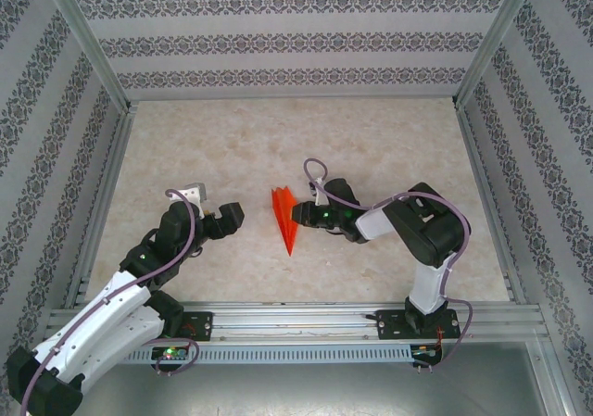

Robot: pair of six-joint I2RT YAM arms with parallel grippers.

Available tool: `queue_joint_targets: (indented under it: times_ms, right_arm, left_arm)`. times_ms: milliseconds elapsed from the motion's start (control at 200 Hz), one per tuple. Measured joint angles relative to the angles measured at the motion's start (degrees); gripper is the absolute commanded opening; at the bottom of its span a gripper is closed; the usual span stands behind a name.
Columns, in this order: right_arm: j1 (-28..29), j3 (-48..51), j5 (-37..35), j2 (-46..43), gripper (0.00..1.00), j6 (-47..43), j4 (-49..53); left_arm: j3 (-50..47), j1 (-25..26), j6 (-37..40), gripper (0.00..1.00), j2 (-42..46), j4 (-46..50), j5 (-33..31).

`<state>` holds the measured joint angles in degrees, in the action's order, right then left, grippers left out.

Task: Fold a paper plane with a square sheet of paper (fold left side to right side)
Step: Turn over the paper plane at the center of the table.

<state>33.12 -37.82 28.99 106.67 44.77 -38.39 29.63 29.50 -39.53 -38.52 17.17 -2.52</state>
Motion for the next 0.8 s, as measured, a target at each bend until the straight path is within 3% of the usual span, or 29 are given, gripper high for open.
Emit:
queue_joint_targets:
  times_ms: [250, 400, 630, 799]
  right_arm:
    - [-0.42, 0.96, -0.96, -1.57, 0.30, -0.07, 0.59]
    - [-0.74, 1.90, -2.69, -5.40, 0.43, -0.74, 4.52]
    - [-1.51, -0.26, -7.78, -19.54, 0.59, -6.36, 25.24]
    - [-0.55, -7.91, -9.42, -23.39, 0.62, -9.68, 41.64]
  left_arm:
    - [0.00, 0.00, 0.00, 0.97, -0.07, 0.00, 0.48]
    - [0.00, 0.00, 0.04, 0.98, -0.04, 0.02, 0.55]
    - [0.00, 0.00, 1.38, 1.00, 2.67, 0.52, -1.64]
    - [0.00, -0.24, 2.67, 1.00, 4.59, 0.55, -2.64]
